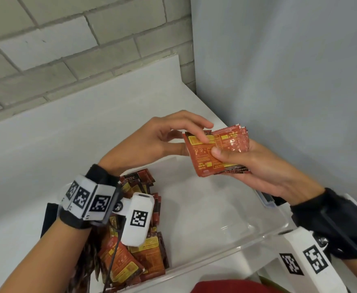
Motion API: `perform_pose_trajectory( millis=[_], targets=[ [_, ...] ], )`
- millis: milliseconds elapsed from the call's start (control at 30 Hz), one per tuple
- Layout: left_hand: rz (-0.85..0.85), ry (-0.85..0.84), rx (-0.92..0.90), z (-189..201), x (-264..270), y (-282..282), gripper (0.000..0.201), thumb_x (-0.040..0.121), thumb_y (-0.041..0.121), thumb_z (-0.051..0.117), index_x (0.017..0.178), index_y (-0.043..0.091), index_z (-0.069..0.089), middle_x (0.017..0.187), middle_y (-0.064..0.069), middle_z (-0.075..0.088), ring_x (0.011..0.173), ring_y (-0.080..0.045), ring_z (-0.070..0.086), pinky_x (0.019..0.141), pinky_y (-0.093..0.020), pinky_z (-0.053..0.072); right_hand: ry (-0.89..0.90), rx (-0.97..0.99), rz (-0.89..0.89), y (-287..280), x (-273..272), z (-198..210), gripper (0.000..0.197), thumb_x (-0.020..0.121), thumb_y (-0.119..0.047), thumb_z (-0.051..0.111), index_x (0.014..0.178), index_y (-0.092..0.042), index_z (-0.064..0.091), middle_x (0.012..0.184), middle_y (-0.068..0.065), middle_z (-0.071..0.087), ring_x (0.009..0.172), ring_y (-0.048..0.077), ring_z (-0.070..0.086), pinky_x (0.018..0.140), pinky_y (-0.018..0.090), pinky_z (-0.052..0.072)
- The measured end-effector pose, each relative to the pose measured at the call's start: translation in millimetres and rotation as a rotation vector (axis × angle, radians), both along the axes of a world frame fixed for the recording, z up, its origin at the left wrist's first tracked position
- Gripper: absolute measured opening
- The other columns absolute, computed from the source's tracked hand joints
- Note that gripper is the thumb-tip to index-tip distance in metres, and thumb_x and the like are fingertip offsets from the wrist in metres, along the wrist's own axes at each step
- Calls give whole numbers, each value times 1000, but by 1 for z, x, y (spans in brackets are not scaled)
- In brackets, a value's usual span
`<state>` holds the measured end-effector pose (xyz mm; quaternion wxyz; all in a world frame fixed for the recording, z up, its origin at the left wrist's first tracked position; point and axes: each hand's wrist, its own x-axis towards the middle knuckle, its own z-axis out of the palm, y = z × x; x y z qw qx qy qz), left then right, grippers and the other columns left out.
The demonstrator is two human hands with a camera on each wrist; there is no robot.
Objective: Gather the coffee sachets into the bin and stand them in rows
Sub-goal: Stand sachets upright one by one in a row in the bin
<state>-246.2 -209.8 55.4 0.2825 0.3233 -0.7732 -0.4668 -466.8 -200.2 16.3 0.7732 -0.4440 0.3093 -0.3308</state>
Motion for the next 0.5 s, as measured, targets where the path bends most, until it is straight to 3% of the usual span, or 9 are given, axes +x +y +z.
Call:
perform_pose_trajectory(
  millis=[100,200,300,367,433,500],
  targets=[
    [25,21,34,-1,-5,2,17,84,19,69,96,8,68,116,-7,65,117,-22,57,95,-28,47,-16,-24,-5,2,2,-1,31,73,-13,67,104,-8,67,92,3,72,80,11,68,72,25,55],
    [93,18,93,0,-6,4,13,82,23,71,95,21,69,104,-3,70,108,-20,63,91,-26,49,-13,-34,-21,1,3,-1,41,77,-21,64,115,-4,64,103,4,71,92,13,67,76,24,53],
    [129,28,175,2,-4,5,9,85,19,71,90,27,69,97,4,70,100,-14,65,82,-24,52,-33,-17,-49,-1,3,-2,62,88,-41,59,134,-1,50,129,17,59,121,28,56,96,35,46],
    [127,19,205,3,-4,5,9,86,17,69,93,23,68,100,-1,71,99,-16,66,84,-27,53,-31,-21,-23,0,4,0,69,88,-48,55,138,-1,45,131,18,56,126,30,51,104,40,38],
    [116,-5,221,3,-6,6,20,84,15,67,103,11,63,104,-8,71,99,-18,67,85,-29,54,-14,-42,1,2,4,0,60,89,-41,56,134,-3,51,123,15,61,118,27,56,100,36,44],
    [96,-8,242,2,-9,6,34,83,13,69,114,9,56,104,-16,70,99,-27,68,86,-39,56,-12,-64,7,1,3,-2,41,88,-22,61,125,-4,59,114,14,66,110,26,62,93,33,50]
  ],
)
